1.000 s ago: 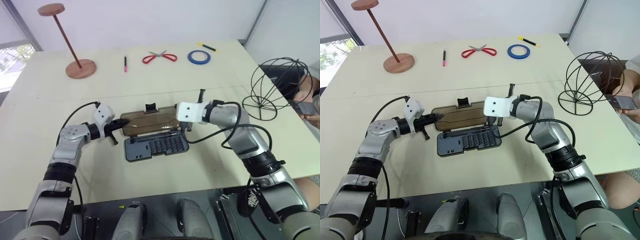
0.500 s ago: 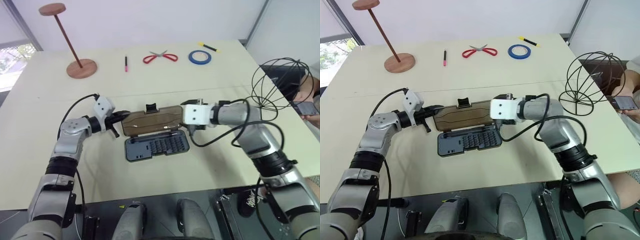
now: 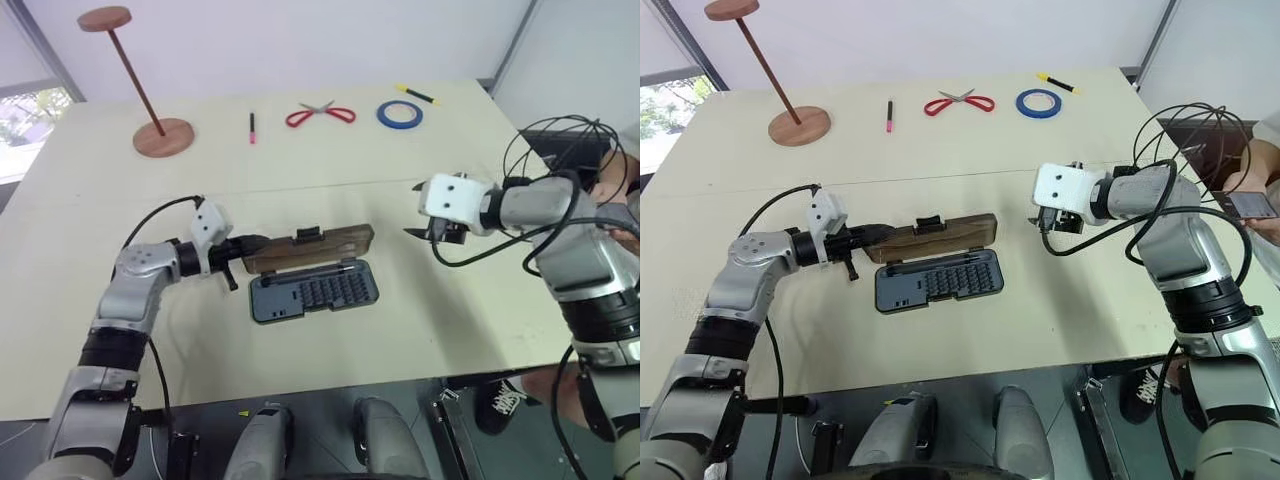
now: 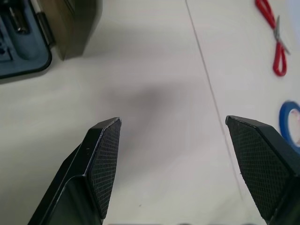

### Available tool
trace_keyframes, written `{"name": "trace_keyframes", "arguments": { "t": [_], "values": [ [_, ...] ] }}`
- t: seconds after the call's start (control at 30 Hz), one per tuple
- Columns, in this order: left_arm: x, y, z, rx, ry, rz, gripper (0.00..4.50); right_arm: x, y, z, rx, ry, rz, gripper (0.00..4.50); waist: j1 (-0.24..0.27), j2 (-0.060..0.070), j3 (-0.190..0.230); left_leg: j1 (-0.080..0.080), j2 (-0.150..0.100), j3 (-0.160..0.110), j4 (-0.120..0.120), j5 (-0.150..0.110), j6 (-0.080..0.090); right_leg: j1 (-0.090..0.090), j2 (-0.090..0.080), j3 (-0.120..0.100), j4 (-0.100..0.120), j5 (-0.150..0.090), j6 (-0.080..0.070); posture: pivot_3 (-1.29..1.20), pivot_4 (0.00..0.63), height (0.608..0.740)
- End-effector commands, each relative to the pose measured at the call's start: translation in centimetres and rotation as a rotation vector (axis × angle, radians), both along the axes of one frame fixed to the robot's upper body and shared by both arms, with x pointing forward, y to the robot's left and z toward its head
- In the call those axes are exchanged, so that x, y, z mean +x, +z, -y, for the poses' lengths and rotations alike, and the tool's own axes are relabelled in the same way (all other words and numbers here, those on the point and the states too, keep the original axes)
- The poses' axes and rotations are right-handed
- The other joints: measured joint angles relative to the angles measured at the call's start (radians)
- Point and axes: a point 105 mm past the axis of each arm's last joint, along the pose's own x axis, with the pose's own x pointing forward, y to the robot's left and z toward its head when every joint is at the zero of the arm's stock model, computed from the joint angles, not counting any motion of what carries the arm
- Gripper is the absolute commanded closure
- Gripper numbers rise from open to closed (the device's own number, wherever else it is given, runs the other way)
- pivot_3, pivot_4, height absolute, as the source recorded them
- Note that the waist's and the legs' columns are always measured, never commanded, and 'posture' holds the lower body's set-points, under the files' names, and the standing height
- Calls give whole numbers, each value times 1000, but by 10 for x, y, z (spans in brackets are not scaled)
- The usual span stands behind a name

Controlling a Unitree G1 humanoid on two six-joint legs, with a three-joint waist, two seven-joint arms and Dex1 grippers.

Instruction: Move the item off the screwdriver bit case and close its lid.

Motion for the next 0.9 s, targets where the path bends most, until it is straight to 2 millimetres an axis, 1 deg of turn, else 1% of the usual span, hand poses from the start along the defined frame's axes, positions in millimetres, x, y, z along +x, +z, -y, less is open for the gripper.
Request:
{"name": "trace_keyframes", "arguments": {
  "t": [0.03, 0.1, 0.2, 0.27, 0.33, 0.4, 0.47, 0.53, 0.6, 0.67, 0.7, 0.73, 0.77, 0.8, 0.83, 0.87, 0.9],
  "values": [
    [-17, 14, 2, 15, -66, 2, 4500, -1, 7, -3, 9, 8, 44, 811, -2, 0, 0, 0, 0, 0, 0, 0, 0, 0, 0, 0, 0, 0, 0, 0, 150, 740],
    [-26, 16, -1, 23, -72, -13, 4500, 0, 6, -5, 14, 10, 47, 811, -1, 0, 0, 0, 0, 0, 0, 0, 0, 0, 0, 0, 0, 0, 0, 0, 150, 740],
    [-45, 20, -5, 26, -86, -55, 4500, 1, 3, -8, 18, 13, 46, 811, -5, 0, 0, 0, 1, -1, 0, 0, 0, 0, 0, 0, 0, 0, 0, 0, 150, 740],
    [-58, 19, -6, 38, -101, -87, 4500, 1, 1, -9, 18, 17, 44, 811, -7, 0, 0, 0, 1, -1, -1, 0, 0, 0, 0, 0, 0, 0, 0, 0, 150, 740],
    [-65, 18, -9, 47, -95, -106, 4500, 0, 0, -12, 34, 21, 31, 811, -5, 1, 0, 0, 1, -1, -1, 0, 0, 0, 0, 0, 0, 0, 0, 0, 150, 740],
    [-60, 20, -13, 30, -49, -102, 4500, -2, -3, -14, 45, 24, 16, 811, -3, 1, 0, 0, 1, -1, 0, 0, 0, 0, -1, 0, 0, 0, 0, 0, 150, 740],
    [-48, 24, -16, 7, 6, -80, 4500, -4, -4, -19, 84, 21, -8, 811, 6, 1, 1, 0, 1, -1, 0, 0, 0, 0, -1, 0, 0, 0, 0, 0, 150, 740],
    [-39, 28, -17, -5, 28, -59, 4500, -5, -5, -25, 154, -1, -35, 811, 16, 0, 1, 0, 1, -1, 0, 0, 0, 0, 0, 0, 0, 0, 0, 0, 150, 740],
    [-28, 35, -16, -12, 40, -32, 4500, -8, -7, -33, 251, -40, -108, 811, 19, 0, 1, 0, 0, -1, 0, 0, 0, 0, 0, 0, 0, 0, 0, 0, 150, 740],
    [-17, 41, -15, -15, 37, -9, 4500, -17, -10, -46, 367, -56, -203, 1313, 22, 0, 0, 0, 0, -1, 0, 0, 0, 0, 0, 0, 0, 0, 0, 0, 150, 740],
    [-13, 43, -14, -15, 33, -3, 4500, -21, -11, -49, 404, -60, -237, 1697, 22, 0, 0, 0, 0, -1, 0, 0, 0, 0, 0, 0, 0, 0, 0, 0, 150, 740],
    [-10, 45, -13, -14, 28, 3, 4500, -24, -12, -52, 435, -73, -271, 2172, 21, 0, 0, 0, 0, -1, 0, 0, 0, 0, 0, 0, 0, 0, 0, 0, 150, 740],
    [-2, 47, -10, -15, 17, 9, 4500, -34, -18, -57, 473, -68, -347, 2591, 24, 0, 0, 0, 0, -1, 0, 0, 0, 0, 0, 0, 0, 0, 0, 0, 150, 740],
    [3, 47, -5, -14, 3, 12, 4500, -44, -24, -61, 494, -63, -416, 3142, 27, 0, 0, 0, 0, -1, 0, 0, 0, 0, 0, 0, -1, 0, 0, 0, 150, 740],
    [8, 47, -2, -11, -10, 12, 4500, -54, -29, -65, 506, -53, -481, 3796, 27, 0, 0, 0, -1, -1, 1, 0, 0, 1, 0, -1, -1, 0, 0, 0, 150, 740],
    [12, 45, 1, -3, -26, 8, 4500, -66, -32, -70, 520, -30, -549, 4242, 28, 0, 0, -1, -1, -1, 1, 0, 0, 1, 0, -2, -1, 0, 0, 0, 150, 740],
    [14, 43, 3, 7, -41, 4, 4500, -75, -34, -74, 535, -14, -602, 4447, 25, 0, 0, -1, -1, -1, 1, 0, 0, 1, 0, -2, -1, 0, 0, 0, 150, 740]
  ]
}}
